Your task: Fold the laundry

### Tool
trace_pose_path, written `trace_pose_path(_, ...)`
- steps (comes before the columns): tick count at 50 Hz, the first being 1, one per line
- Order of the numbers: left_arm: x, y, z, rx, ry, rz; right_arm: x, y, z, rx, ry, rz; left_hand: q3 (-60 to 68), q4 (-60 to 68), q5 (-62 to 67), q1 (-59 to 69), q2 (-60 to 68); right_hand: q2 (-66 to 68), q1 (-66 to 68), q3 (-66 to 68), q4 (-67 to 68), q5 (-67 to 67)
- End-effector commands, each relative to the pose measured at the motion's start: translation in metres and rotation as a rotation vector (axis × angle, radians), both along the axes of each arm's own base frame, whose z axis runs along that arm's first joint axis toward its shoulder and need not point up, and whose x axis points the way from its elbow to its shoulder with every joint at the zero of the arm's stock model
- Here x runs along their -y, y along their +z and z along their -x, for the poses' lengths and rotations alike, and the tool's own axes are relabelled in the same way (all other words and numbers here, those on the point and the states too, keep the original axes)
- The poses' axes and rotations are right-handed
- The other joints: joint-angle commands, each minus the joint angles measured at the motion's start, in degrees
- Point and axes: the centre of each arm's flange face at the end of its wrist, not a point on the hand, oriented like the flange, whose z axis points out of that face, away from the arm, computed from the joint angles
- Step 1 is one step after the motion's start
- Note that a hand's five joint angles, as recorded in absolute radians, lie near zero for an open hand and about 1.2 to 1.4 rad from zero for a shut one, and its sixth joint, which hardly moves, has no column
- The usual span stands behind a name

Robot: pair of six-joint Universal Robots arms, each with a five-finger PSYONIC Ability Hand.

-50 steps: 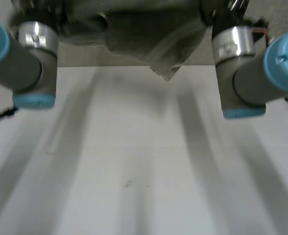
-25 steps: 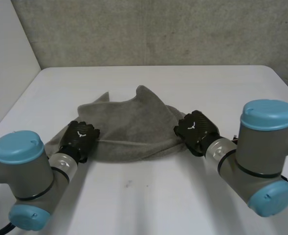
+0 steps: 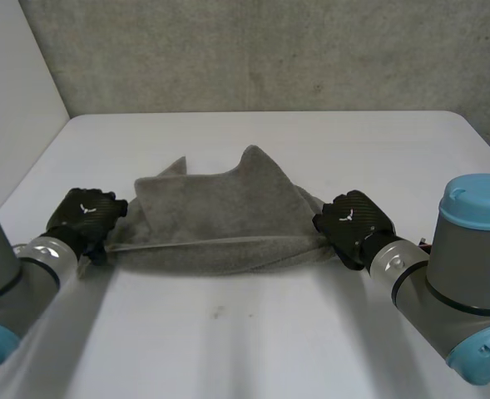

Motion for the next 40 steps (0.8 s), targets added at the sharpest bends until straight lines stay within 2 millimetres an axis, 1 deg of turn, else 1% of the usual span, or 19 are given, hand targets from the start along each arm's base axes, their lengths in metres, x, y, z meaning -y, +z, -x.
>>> trace_pose_path(1, 0.002, -0.005, -0.014, -0.117, -0.022, -0.145, 0.0, -0.003, -0.001, 0.001, 0.003, 0.003, 4.3, 4.5, 4.4, 4.1, 4.4, 12.1, 24.4, 11.9, 11.5, 13.1)
trace_pose_path(6, 0.004, -0.011, -0.015, -0.146, -0.008, -0.18, 0.0, -0.004, -0.001, -0.001, 0.003, -0.001, 4.6, 4.8, 4.7, 4.4, 4.8, 12.1, 24.4, 11.9, 11.5, 13.1)
trace_pose_path(15, 0.018, -0.03, -0.015, -0.148, -0.007, -0.155, 0.002, -0.007, -0.001, -0.002, -0.002, -0.007, 19.4, 19.6, 19.5, 19.2, 19.6, 12.1, 24.4, 11.9, 11.5, 13.1)
trace_pose_path(17, 0.021, -0.033, -0.015, -0.147, -0.008, -0.149, 0.002, -0.007, -0.001, 0.003, -0.006, -0.01, 25.2, 25.4, 25.3, 24.9, 25.3, 12.1, 24.4, 11.9, 11.5, 13.1)
trace_pose_path(19, 0.024, -0.034, -0.015, -0.148, -0.009, -0.132, 0.005, -0.005, 0.001, 0.016, -0.027, -0.008, 46.6, 46.8, 46.7, 46.4, 46.7, 12.1, 24.4, 11.9, 11.5, 13.1)
trace_pose_path(21, 0.025, -0.032, -0.015, -0.148, -0.009, -0.121, 0.007, -0.001, 0.002, 0.021, -0.04, 0.002, 52.8, 53.0, 52.9, 52.6, 53.0, 12.1, 24.4, 11.9, 11.5, 13.1)
trace_pose_path(25, 0.022, -0.02, -0.01, -0.15, -0.026, -0.097, 0.011, 0.008, 0.003, 0.026, -0.061, 0.02, 52.9, 53.1, 53.0, 52.7, 53.0, 12.1, 24.4, 11.9, 11.5, 13.1)
trace_pose_path(27, 0.019, 0.018, -0.009, -0.168, -0.033, 0.006, 0.015, 0.03, 0.003, 0.04, -0.082, 0.066, 52.9, 53.1, 53.0, 52.7, 53.0, 12.1, 24.4, 11.9, 11.5, 13.1)
trace_pose_path(28, 0.019, 0.018, -0.009, -0.169, -0.033, 0.007, 0.015, 0.03, 0.003, 0.04, -0.082, 0.066, 52.9, 53.1, 53.0, 52.7, 53.0, 12.1, 24.4, 11.9, 11.5, 13.1)
trace_pose_path(29, 0.014, 0.042, -0.007, -0.197, -0.036, 0.058, 0.013, 0.05, 0.005, 0.05, -0.094, 0.092, 52.9, 53.1, 53.0, 52.7, 53.0, 12.1, 24.4, 11.9, 11.5, 13.1)
trace_pose_path(30, 0.014, 0.043, -0.007, -0.197, -0.036, 0.059, 0.011, 0.073, 0.008, 0.059, -0.103, 0.11, 52.9, 53.1, 53.0, 52.7, 53.0, 12.1, 24.4, 11.9, 11.5, 13.1)
trace_pose_path(31, 0.007, 0.067, -0.004, -0.238, -0.041, 0.097, 0.011, 0.073, 0.009, 0.059, -0.103, 0.11, 52.9, 53.1, 53.0, 52.7, 53.0, 12.1, 24.4, 11.9, 11.5, 13.1)
trace_pose_path(32, -0.002, 0.091, -0.002, -0.279, -0.046, 0.131, 0.006, 0.094, 0.01, 0.058, -0.103, 0.113, 52.9, 53.1, 53.0, 52.7, 53.0, 12.1, 24.4, 11.9, 11.5, 13.1)
trace_pose_path(33, -0.002, 0.091, -0.002, -0.279, -0.047, 0.132, 0.006, 0.094, 0.01, 0.058, -0.103, 0.113, 52.9, 53.1, 53.0, 52.7, 53.0, 12.1, 24.4, 11.9, 11.5, 13.1)
trace_pose_path(35, -0.021, 0.143, -0.004, -0.327, -0.056, 0.22, -0.005, 0.126, 0.014, 0.034, -0.098, 0.07, 52.9, 53.1, 53.0, 52.7, 53.0, 12.1, 24.4, 11.9, 11.5, 13.1)
trace_pose_path(36, -0.022, 0.143, -0.004, -0.327, -0.056, 0.221, -0.005, 0.127, 0.014, 0.034, -0.098, 0.07, 52.9, 53.1, 53.0, 52.7, 53.0, 12.1, 24.4, 11.9, 11.5, 13.1)
trace_pose_path(38, -0.043, 0.176, -0.005, -0.327, -0.065, 0.256, -0.02, 0.158, 0.018, 0.011, -0.077, 0.036, 52.9, 53.1, 53.0, 52.7, 53.0, 12.1, 24.4, 11.9, 11.5, 13.1)
trace_pose_path(39, -0.043, 0.176, -0.005, -0.327, -0.065, 0.256, -0.02, 0.158, 0.018, 0.011, -0.077, 0.036, 52.9, 53.1, 53.0, 52.7, 53.0, 12.1, 24.4, 11.9, 11.5, 13.1)
trace_pose_path(40, -0.05, 0.184, -0.006, -0.322, -0.064, 0.251, -0.03, 0.177, 0.022, 0.02, -0.072, 0.045, 52.9, 53.1, 53.0, 52.7, 53.0, 12.1, 24.4, 11.9, 11.5, 13.1)
